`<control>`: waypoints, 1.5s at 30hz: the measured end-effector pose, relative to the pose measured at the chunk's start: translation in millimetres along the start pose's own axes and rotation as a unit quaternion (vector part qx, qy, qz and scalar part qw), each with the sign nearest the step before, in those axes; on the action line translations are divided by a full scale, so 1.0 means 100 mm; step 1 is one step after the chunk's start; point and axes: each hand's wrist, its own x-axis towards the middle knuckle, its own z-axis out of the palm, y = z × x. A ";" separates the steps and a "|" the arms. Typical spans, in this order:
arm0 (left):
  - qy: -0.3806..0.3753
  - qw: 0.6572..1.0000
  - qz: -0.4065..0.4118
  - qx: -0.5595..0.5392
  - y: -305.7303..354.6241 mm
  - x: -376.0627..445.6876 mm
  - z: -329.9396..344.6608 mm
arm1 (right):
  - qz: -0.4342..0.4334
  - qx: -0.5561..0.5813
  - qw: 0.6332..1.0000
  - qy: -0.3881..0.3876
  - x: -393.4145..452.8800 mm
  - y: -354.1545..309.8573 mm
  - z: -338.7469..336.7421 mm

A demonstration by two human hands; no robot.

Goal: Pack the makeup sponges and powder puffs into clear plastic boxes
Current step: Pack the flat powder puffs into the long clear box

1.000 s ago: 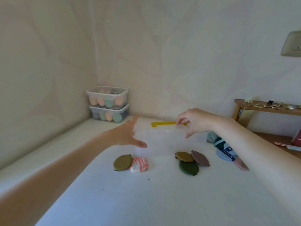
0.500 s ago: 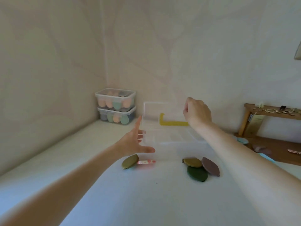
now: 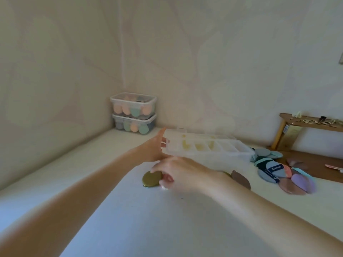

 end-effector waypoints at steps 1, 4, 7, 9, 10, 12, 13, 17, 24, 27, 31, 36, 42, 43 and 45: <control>0.005 1.000 -0.002 0.008 0.00 -0.01 0.00 | -0.007 -0.014 0.999 -0.036 0.03 -0.02 0.09; 0.010 1.000 0.001 0.020 -0.02 -0.04 0.01 | 0.001 -0.061 0.993 -0.101 0.10 -0.03 0.25; 0.018 1.000 -0.008 0.010 -0.02 -0.05 0.02 | 0.009 -0.047 0.993 -0.108 0.07 -0.03 0.14; 0.017 1.000 -0.012 0.011 -0.03 -0.07 0.03 | 0.022 -0.032 0.991 -0.127 -0.04 -0.02 -0.02; 0.017 1.000 -0.012 0.006 -0.04 -0.08 0.04 | 0.039 -0.036 0.990 -0.134 -0.11 -0.01 -0.10; 0.023 1.000 -0.012 -0.014 -0.05 -0.12 0.07 | 0.065 -0.077 0.986 -0.135 -0.24 0.04 -0.23; 0.029 0.999 -0.013 -0.022 -0.06 -0.15 0.08 | 0.073 -0.087 0.985 -0.130 -0.29 0.08 -0.29; 0.054 0.998 -0.007 -0.023 -0.06 -0.26 0.17 | 0.133 0.038 0.990 0.010 -0.34 0.24 -0.61; 0.068 0.998 -0.011 0.013 0.01 -0.32 0.18 | 0.256 0.122 0.938 0.200 0.15 0.26 -0.43; 0.065 0.996 0.009 0.061 0.07 -0.33 0.17 | 0.273 0.079 0.939 0.194 0.27 0.14 -0.27; 0.074 0.995 0.026 0.059 0.02 -0.31 0.16 | 0.275 0.053 0.946 0.164 0.35 0.09 -0.14; 0.050 0.990 0.013 0.131 0.03 -0.26 0.09 | 0.247 0.171 0.950 0.088 0.27 0.18 -0.21; -0.007 0.974 0.010 0.226 0.20 -0.25 0.03 | 0.207 0.184 0.960 0.046 0.11 0.19 -0.37; -0.008 0.973 0.004 0.230 0.22 -0.26 0.02 | 0.196 0.187 0.960 0.073 0.07 0.19 -0.42; -0.007 0.972 -0.007 0.235 0.22 -0.26 0.02 | 0.188 0.201 0.956 0.100 -0.07 0.21 -0.59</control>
